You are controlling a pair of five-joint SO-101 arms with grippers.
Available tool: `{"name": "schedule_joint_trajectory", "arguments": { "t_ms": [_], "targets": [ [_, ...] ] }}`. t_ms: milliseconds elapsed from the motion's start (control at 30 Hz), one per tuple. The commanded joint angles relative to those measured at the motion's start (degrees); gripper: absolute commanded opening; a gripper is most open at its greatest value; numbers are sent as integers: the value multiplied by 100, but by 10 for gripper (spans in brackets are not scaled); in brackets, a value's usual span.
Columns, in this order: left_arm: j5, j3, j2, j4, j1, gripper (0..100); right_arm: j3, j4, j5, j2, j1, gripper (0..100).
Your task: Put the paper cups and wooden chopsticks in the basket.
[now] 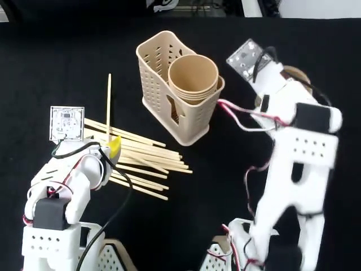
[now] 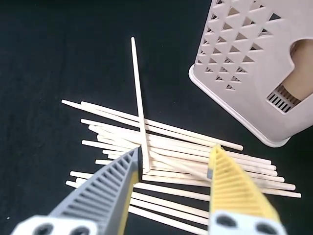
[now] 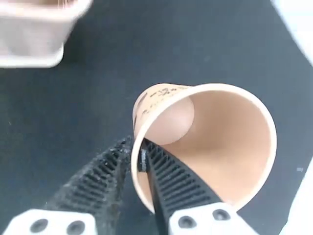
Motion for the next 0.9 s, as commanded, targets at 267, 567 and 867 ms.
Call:
{"name": "schedule_joint_trajectory", "arguments": {
  "t_ms": [267, 567, 867],
  "targets": [
    [-44, -31, -53, -88, 75, 230, -3635, 1609, -1459, 57, -1714, 11],
    [-44, -31, -53, -79, 75, 230, -5121, 1952, -1899, 1569, -2549, 11],
    [-44, 57, -53, -132, 75, 230, -4857, 1952, -1881, 1842, -2866, 11]
  ]
}}
